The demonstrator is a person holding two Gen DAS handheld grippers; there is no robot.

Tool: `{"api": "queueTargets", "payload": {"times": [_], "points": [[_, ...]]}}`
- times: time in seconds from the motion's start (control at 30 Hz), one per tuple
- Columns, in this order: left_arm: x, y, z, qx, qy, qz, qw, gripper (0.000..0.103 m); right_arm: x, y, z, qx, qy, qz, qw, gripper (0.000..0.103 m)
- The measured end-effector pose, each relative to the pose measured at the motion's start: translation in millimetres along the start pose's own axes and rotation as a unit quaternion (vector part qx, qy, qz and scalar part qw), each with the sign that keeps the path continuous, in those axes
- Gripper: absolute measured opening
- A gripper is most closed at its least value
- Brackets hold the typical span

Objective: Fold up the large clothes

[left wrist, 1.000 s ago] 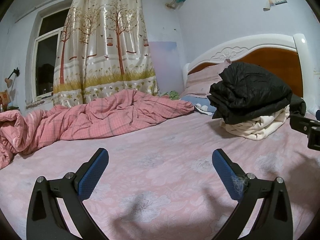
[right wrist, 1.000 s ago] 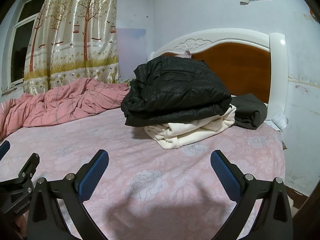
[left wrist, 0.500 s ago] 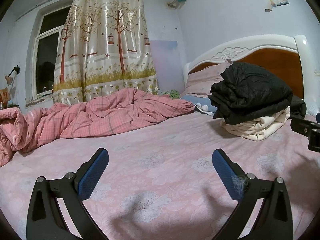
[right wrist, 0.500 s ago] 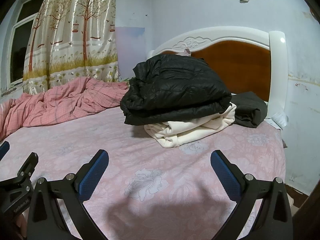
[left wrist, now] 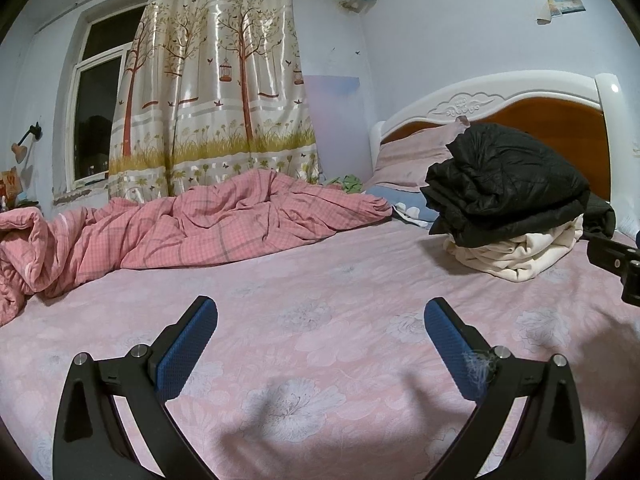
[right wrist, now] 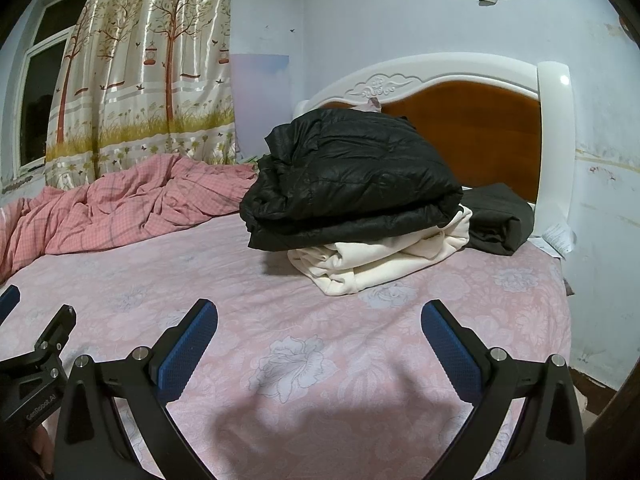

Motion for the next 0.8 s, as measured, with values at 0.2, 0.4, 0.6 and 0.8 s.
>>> {"api": "queueTargets", "payload": {"times": [0.2,0.4,0.6,0.8], "points": [[-0.5,-0.2,0.0,0.000,0.000,0.000,1.0000,0.103,-0.9,-0.1,0.5,0.000,0.000,-0.001,1.000,0.103],[-0.2,-0.3,-0.1,0.004,0.001,-0.005,1.0000,0.103,-0.7,0.0,0.5,0.001,0.000,0.000,1.000,0.103],[-0.7,-0.4,0.1,0.004,0.001,-0.005,1.0000,0.103,-1.3,-0.1,0.8,0.000,-0.001,0.000,1.000,0.103],[-1.2,-0.3,0.4,0.005,0.001,-0.006,1.0000,0.103,-2.0,-0.4,1.4,0.001,-0.001,0.000,1.000,0.103]]}}
Point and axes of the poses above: each gripper's, at about its wrist camera, not at the fingertips, and z roughly against the way its jaws point, x to its right, y to its top, the point moved 2 cm from there along -z, roughly the way its jaws point, and after that the axes turned 14 degrees about y, right-handed, at the moved point
